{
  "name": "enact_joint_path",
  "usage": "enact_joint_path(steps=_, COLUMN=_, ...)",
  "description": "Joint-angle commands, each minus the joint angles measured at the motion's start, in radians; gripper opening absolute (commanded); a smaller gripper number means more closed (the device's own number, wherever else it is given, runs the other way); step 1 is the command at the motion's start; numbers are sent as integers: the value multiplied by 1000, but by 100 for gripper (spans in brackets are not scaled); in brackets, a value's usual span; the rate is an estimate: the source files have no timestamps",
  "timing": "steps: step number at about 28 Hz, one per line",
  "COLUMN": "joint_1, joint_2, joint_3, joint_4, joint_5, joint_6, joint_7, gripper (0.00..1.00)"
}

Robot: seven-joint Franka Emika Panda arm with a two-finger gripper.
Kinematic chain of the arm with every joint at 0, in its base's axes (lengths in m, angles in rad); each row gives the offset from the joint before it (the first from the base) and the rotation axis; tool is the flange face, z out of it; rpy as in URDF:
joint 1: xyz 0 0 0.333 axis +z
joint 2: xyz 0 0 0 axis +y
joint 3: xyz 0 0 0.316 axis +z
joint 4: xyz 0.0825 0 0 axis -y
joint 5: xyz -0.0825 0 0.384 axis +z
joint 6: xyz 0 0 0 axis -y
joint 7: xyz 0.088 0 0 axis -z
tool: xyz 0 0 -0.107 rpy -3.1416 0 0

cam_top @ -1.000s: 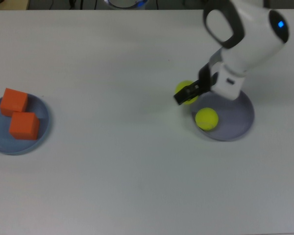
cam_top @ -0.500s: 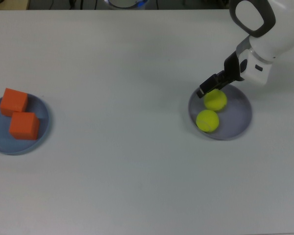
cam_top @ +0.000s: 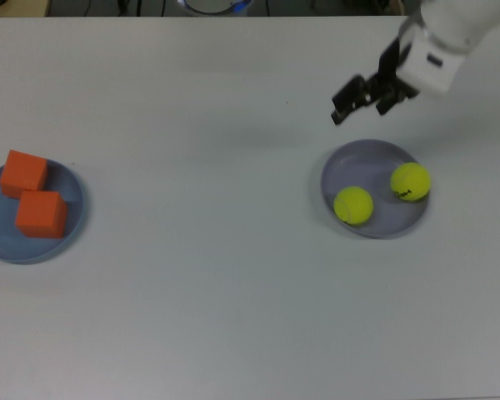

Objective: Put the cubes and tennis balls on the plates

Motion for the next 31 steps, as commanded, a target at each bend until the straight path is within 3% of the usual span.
enact_joint_path(steps=1, joint_1=-65, joint_2=-127, joint_3=-28, joint_4=-26, joint_5=115, joint_6=-24, joint_7=16, gripper=100)
enact_joint_path(steps=3, joint_1=-90, joint_2=-162, joint_3=-39, joint_4=-27, joint_5=148, joint_6=-26, joint_7=16, gripper=100)
enact_joint_path(steps=6, joint_1=-105, joint_2=-225, joint_3=-97, joint_4=-26, joint_5=196, joint_6=-72, joint_7=13, gripper=100)
enact_joint_path(steps=9, joint_1=-105, joint_2=-268, joint_3=-173, joint_4=-26, joint_5=227, joint_6=-92, joint_7=5, gripper=100)
enact_joint_path(steps=10, joint_1=-105, joint_2=-282, joint_3=-224, joint_4=-26, joint_5=247, joint_6=-96, joint_7=3, gripper=100)
enact_joint_path(steps=16, joint_1=-120, joint_2=-334, joint_3=-341, joint_4=-26, joint_5=288, joint_6=-95, joint_7=-15, gripper=100)
enact_joint_path(steps=20, joint_1=-148, joint_2=-367, joint_3=-362, joint_4=-29, joint_5=293, joint_6=-112, joint_7=-13, gripper=100)
enact_joint_path(steps=27, joint_1=-246, joint_2=-371, joint_3=-361, joint_4=-47, joint_5=319, joint_6=-171, joint_7=-17, gripper=100)
enact_joint_path(steps=31, joint_1=-268, joint_2=-373, joint_3=-361, joint_4=-50, joint_5=342, joint_6=-173, joint_7=-49, gripper=100)
